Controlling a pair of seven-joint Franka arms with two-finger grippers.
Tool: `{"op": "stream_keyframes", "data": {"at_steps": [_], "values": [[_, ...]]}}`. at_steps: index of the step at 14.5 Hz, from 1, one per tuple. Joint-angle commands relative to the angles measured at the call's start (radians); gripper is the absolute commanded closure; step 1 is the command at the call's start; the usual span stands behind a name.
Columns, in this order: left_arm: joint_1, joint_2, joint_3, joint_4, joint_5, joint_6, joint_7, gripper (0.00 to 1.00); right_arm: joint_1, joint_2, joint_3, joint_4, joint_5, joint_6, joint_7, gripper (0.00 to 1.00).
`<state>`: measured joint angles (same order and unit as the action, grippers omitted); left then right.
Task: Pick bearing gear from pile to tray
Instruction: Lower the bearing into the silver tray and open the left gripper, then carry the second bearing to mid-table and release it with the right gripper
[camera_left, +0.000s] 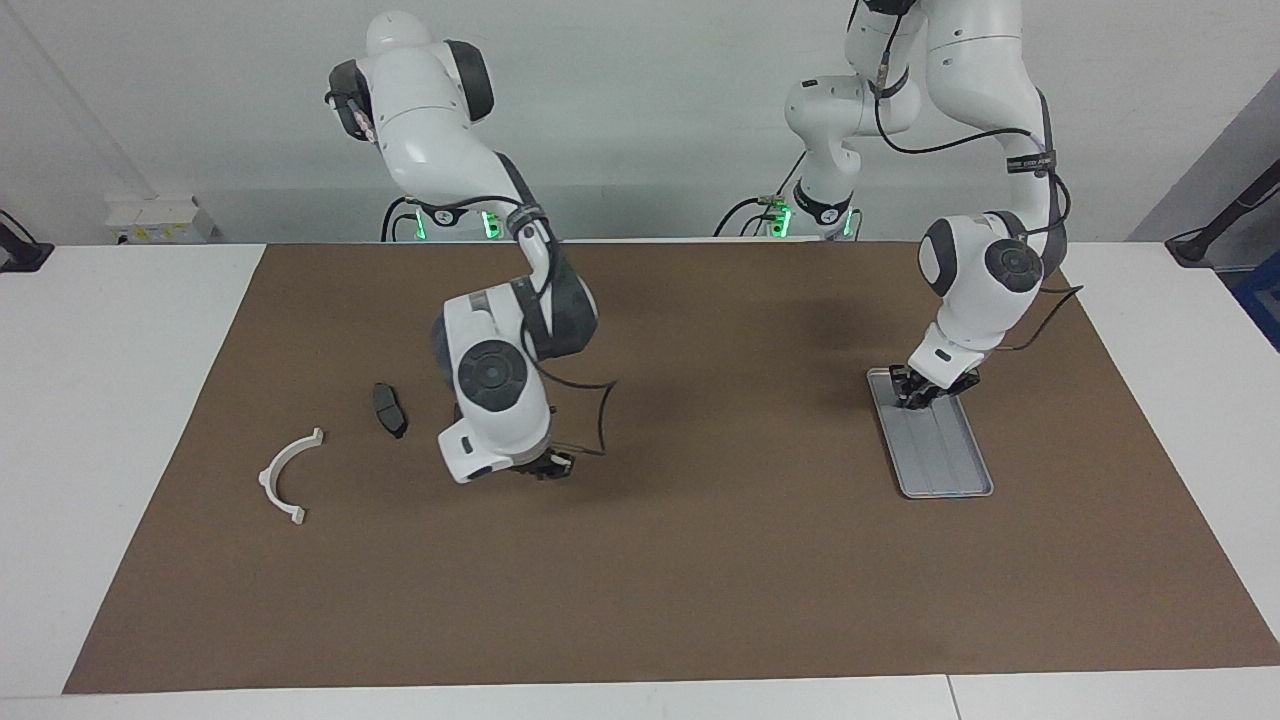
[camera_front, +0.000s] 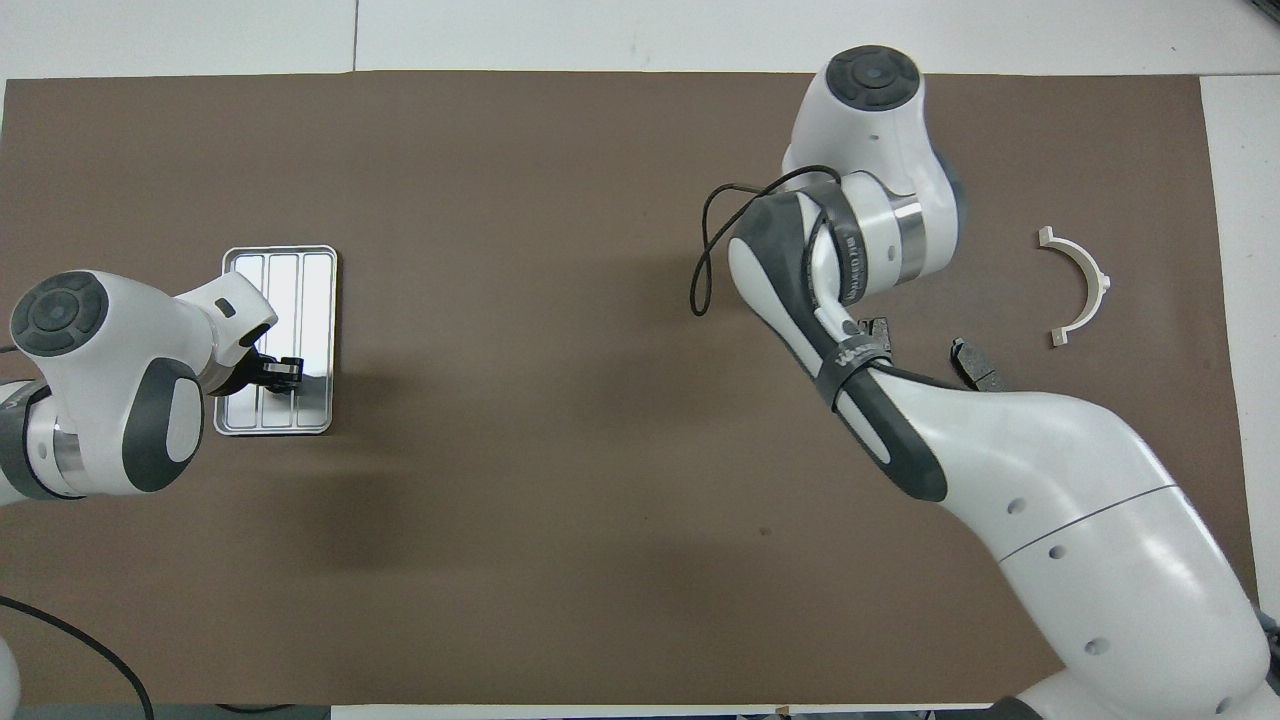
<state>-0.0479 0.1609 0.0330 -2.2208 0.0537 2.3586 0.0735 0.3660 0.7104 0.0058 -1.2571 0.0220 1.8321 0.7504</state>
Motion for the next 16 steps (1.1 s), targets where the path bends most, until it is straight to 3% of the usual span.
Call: {"op": "stream_keyframes", "data": {"at_steps": [1, 4, 6, 7, 8, 9, 11, 14, 16], "values": [[0.000, -0.020, 0.004, -0.034, 0.002, 0.037, -0.012, 1.00, 0.079, 0.003, -0.004, 0.012, 0.021, 0.047, 0.177, 1.00], [0.003, -0.018, 0.004, -0.034, 0.000, 0.047, -0.015, 1.00, 0.174, 0.004, -0.003, 0.013, 0.019, 0.136, 0.350, 1.00], [0.003, -0.014, 0.004, -0.014, -0.029, 0.034, -0.018, 0.91, 0.232, 0.004, -0.003, 0.015, 0.018, 0.202, 0.450, 1.00], [0.003, -0.014, 0.004, 0.001, -0.034, 0.030, -0.018, 0.80, 0.255, 0.009, -0.003, 0.015, 0.018, 0.235, 0.499, 1.00], [0.002, -0.014, 0.004, 0.010, -0.034, 0.021, -0.018, 0.57, 0.284, 0.017, -0.003, 0.015, 0.009, 0.268, 0.550, 1.00], [0.002, -0.015, 0.004, 0.010, -0.034, 0.019, -0.014, 0.45, 0.301, 0.027, -0.004, 0.015, 0.006, 0.288, 0.587, 1.00], [0.003, -0.015, 0.005, 0.009, -0.034, 0.019, -0.009, 0.32, 0.326, 0.046, -0.007, 0.015, 0.006, 0.314, 0.622, 1.00], [-0.006, -0.011, 0.005, 0.027, -0.034, 0.024, -0.021, 0.03, 0.338, 0.073, -0.006, 0.015, -0.020, 0.349, 0.647, 1.00], [-0.016, 0.005, 0.001, 0.088, -0.034, 0.018, -0.023, 0.00, 0.340, 0.090, -0.004, 0.015, -0.027, 0.354, 0.653, 1.00]]}}
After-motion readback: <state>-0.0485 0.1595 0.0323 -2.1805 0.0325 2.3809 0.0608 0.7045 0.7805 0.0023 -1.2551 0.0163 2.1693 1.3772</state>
